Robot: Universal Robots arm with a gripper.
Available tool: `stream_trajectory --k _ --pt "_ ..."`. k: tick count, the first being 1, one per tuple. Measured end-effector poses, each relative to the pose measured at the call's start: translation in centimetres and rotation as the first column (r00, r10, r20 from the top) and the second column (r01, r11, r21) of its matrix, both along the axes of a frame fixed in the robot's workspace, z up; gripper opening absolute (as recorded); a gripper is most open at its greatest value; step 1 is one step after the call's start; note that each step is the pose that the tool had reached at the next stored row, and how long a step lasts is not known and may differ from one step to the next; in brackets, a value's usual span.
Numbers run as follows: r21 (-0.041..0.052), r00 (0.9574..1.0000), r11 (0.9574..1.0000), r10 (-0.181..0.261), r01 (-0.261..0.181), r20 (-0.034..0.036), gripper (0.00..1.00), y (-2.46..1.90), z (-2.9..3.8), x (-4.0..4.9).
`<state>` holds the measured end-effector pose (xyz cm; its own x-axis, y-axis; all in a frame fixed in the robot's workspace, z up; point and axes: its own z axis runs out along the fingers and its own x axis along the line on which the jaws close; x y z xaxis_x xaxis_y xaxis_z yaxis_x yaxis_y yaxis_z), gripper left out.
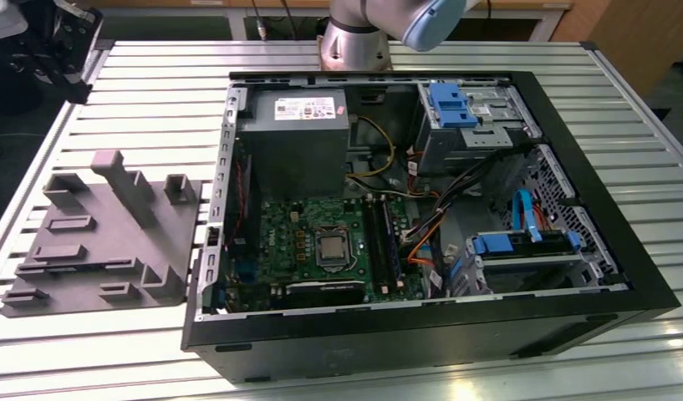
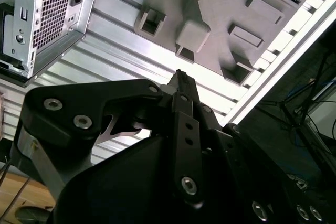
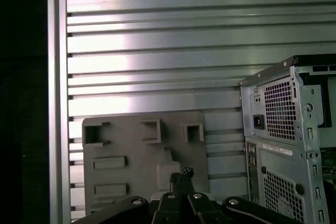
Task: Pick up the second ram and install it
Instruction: 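Reach for the second ram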
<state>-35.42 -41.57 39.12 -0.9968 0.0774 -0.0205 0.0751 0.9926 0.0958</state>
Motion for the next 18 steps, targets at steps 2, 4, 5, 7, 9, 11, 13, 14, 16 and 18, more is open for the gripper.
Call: stream_trajectory --k 2,4,5,7,9,11,13,14,16,18 --pt "0.0004 1.0000 1.0000 0.000 0.000 0.0000 0.11 -0.04 0.00 -0.18" --pt "0.0009 1.0000 1.0000 0.000 0.000 0.0000 0.11 -0.08 -0.01 -0.37" --pt "0.0011 1.0000 1.0000 0.000 0.000 0.0000 0.11 -0.10 -0.02 -0.46" --pt "0.0016 1.0000 1.0000 0.000 0.000 0.0001 0.11 -0.14 -0.02 -0.66" --pt "0.0023 1.0000 1.0000 0.000 0.000 0.0001 0.11 -0.19 -0.03 -0.87" --pt "0.0030 1.0000 1.0000 0.000 0.000 0.0000 0.11 -0.24 -0.03 -1.08" --pt "0.0035 1.0000 1.0000 0.000 0.000 0.0000 0.11 -0.29 -0.04 -1.29" --pt "0.0038 1.0000 1.0000 0.000 0.000 0.0000 0.11 -0.32 -0.04 -1.39" --pt "0.0046 1.0000 1.0000 0.000 0.000 0.0000 0.11 -0.37 -0.05 -1.60" --pt "0.0052 1.0000 1.0000 0.000 0.000 0.0000 0.11 -0.44 -0.05 -1.78"
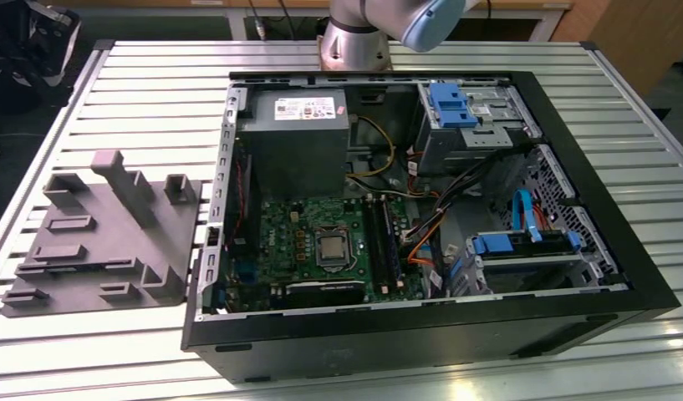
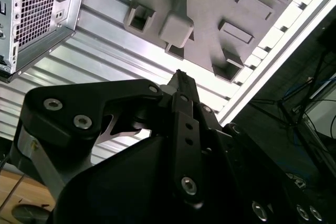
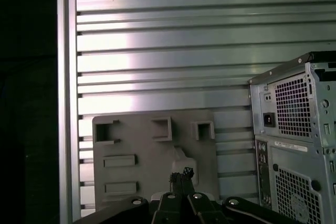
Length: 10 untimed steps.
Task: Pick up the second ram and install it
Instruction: 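Reach for the second ram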
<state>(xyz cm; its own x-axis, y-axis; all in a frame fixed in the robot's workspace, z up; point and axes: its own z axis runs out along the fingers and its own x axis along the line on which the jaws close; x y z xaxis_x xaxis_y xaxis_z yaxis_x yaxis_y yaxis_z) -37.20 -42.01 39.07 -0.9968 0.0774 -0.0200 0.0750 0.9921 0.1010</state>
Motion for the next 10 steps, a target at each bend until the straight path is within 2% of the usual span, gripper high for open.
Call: stream_trajectory --k 10 --pt "0.0043 1.0000 1.0000 0.000 0.000 0.0000 0.11 -0.31 -0.05 -0.83"
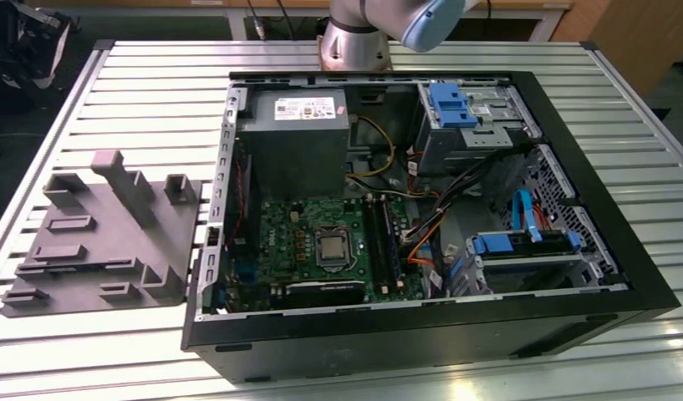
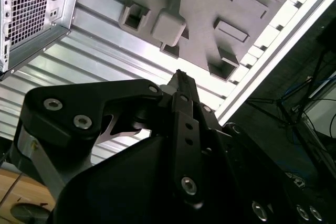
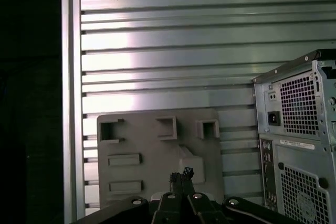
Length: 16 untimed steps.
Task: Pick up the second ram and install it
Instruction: 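Reach for the second ram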
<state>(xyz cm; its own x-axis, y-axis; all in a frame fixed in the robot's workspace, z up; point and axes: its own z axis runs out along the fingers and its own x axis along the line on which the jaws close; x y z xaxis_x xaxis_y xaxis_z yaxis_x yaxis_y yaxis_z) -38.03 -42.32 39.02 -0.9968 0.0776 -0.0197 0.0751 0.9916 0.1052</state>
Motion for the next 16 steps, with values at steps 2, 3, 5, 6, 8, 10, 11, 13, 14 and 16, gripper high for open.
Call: stream_trajectory --k 2,3,5,6,8,10,11,13,14,16 --pt "0.0009 1.0000 1.0000 0.000 0.000 0.0000 0.11 -0.06 -0.01 -0.17" --pt "0.0013 1.0000 1.0000 0.000 0.000 0.0000 0.11 -0.08 -0.01 -0.27" --pt "0.0019 1.0000 1.0000 0.000 0.000 0.0000 0.11 -0.13 -0.02 -0.44" --pt "0.0021 1.0000 1.0000 0.000 0.000 0.0000 0.11 -0.15 -0.02 -0.52" --pt "0.0026 1.0000 1.0000 0.000 0.000 0.0000 0.11 -0.21 -0.03 -0.70" --pt "0.0031 1.0000 1.0000 0.000 0.000 0.0000 0.11 -0.26 -0.04 -0.89" --pt "0.0033 1.0000 1.0000 0.000 0.000 -0.0001 0.11 -0.28 -0.04 -0.98" --pt "0.0039 1.0000 1.0000 0.000 0.000 0.0000 0.11 -0.34 -0.05 -1.13" --pt "0.0042 1.0000 1.0000 0.000 0.000 0.0000 0.11 -0.37 -0.05 -1.21" --pt "0.0049 1.0000 1.0000 0.000 0.000 0.0000 0.11 -0.46 -0.06 -1.39"
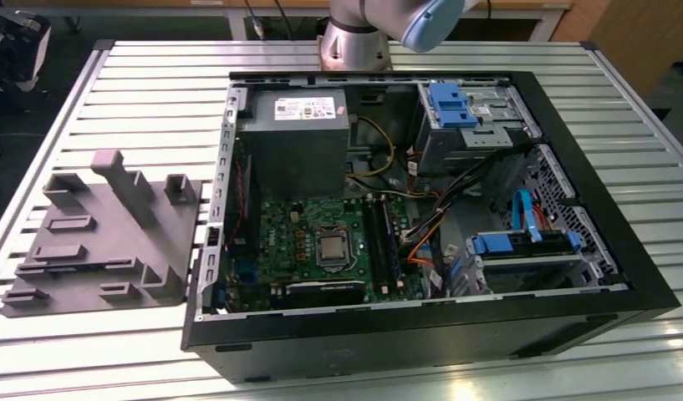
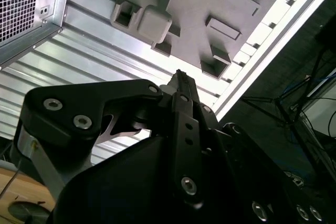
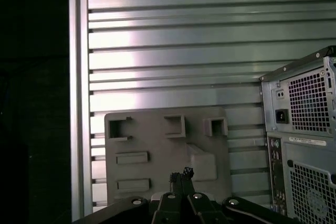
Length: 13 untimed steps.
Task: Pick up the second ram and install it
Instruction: 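Reach for the second ram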
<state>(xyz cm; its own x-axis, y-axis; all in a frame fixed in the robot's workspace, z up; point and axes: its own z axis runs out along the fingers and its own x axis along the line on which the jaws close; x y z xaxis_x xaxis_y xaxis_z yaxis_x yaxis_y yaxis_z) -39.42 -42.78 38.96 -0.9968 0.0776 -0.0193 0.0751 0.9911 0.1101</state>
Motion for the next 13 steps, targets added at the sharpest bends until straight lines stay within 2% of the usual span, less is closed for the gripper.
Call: stream_trajectory --k 13 --pt "0.0008 1.0000 1.0000 0.000 0.000 0.0000 0.11 -0.95 -0.24 -0.56"
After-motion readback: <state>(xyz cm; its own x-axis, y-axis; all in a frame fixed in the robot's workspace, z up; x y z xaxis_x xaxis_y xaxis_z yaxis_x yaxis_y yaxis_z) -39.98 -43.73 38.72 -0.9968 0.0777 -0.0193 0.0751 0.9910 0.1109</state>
